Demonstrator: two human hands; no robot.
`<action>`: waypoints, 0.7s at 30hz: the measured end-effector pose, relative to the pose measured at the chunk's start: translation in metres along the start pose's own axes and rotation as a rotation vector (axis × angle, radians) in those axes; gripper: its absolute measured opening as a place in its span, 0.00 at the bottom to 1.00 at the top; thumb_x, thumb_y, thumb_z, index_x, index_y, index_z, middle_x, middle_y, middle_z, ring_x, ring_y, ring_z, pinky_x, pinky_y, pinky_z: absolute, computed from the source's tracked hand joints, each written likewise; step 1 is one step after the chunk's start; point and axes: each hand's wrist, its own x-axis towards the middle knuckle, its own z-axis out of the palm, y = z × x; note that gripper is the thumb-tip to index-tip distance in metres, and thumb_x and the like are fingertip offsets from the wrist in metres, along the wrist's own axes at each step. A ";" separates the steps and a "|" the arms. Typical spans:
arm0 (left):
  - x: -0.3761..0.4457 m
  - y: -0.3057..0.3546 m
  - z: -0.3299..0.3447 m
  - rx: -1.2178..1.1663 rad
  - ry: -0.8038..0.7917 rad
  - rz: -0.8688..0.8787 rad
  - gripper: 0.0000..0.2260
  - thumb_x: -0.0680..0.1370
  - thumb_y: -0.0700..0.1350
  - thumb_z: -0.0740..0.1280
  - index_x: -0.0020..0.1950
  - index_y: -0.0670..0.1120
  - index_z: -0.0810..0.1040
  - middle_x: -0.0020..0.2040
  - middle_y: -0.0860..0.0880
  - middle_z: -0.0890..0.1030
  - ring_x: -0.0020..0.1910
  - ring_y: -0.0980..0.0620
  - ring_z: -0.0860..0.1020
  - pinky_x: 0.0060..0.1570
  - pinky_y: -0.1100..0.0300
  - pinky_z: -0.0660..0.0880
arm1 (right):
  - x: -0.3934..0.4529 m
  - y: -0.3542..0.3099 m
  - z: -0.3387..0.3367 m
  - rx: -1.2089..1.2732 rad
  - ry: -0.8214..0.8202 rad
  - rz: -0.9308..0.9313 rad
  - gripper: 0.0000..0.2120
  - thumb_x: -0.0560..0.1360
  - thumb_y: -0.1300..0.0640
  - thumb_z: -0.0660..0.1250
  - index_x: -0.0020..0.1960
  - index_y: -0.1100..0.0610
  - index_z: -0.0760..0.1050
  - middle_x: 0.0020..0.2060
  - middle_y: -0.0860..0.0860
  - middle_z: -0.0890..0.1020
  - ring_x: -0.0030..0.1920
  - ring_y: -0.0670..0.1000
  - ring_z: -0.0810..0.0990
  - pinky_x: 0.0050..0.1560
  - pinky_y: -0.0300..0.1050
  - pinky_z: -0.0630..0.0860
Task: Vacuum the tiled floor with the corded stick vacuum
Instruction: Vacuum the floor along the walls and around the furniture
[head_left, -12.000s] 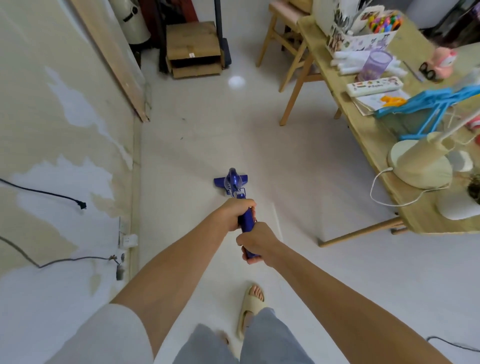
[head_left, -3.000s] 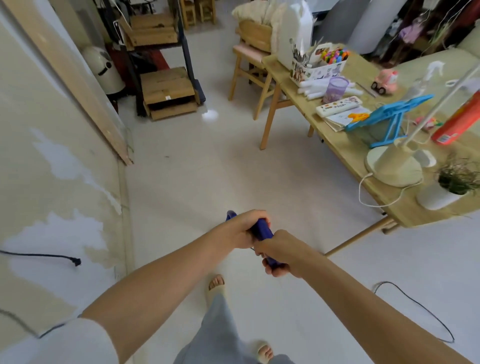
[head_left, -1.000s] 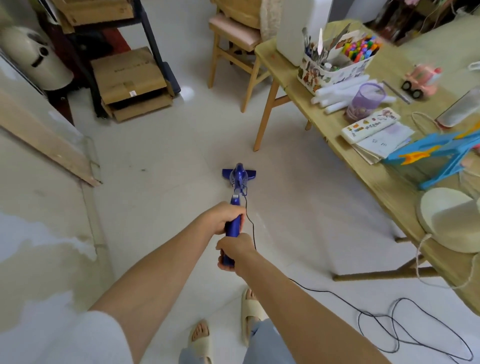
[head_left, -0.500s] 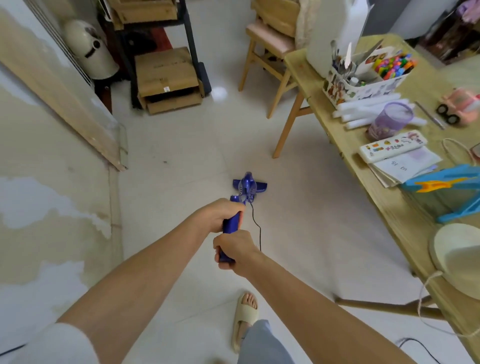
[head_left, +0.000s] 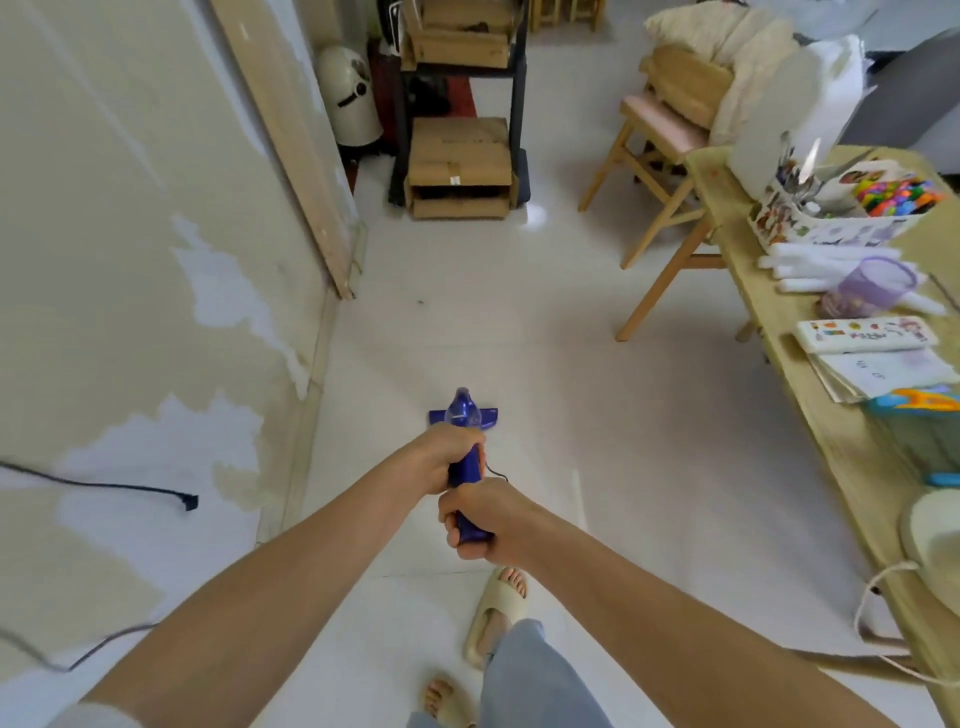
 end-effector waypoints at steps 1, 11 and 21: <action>-0.004 -0.008 -0.009 -0.042 0.017 -0.002 0.10 0.79 0.37 0.62 0.37 0.39 0.71 0.31 0.44 0.73 0.29 0.50 0.71 0.31 0.59 0.71 | -0.004 0.004 0.007 -0.035 -0.025 0.001 0.09 0.72 0.71 0.59 0.39 0.59 0.66 0.28 0.55 0.70 0.21 0.48 0.70 0.20 0.34 0.59; -0.006 -0.018 -0.028 -0.464 0.043 -0.053 0.09 0.79 0.34 0.61 0.38 0.40 0.69 0.32 0.45 0.72 0.31 0.50 0.70 0.33 0.59 0.71 | -0.001 -0.017 0.001 -0.393 -0.101 0.073 0.09 0.73 0.70 0.61 0.37 0.59 0.67 0.25 0.54 0.71 0.22 0.47 0.69 0.20 0.36 0.61; 0.045 0.034 -0.063 -0.419 0.121 -0.018 0.09 0.78 0.34 0.62 0.38 0.41 0.70 0.33 0.45 0.72 0.31 0.51 0.71 0.31 0.59 0.71 | 0.079 -0.063 0.021 -0.400 -0.064 0.054 0.07 0.73 0.69 0.63 0.40 0.60 0.69 0.29 0.54 0.72 0.23 0.47 0.71 0.22 0.36 0.67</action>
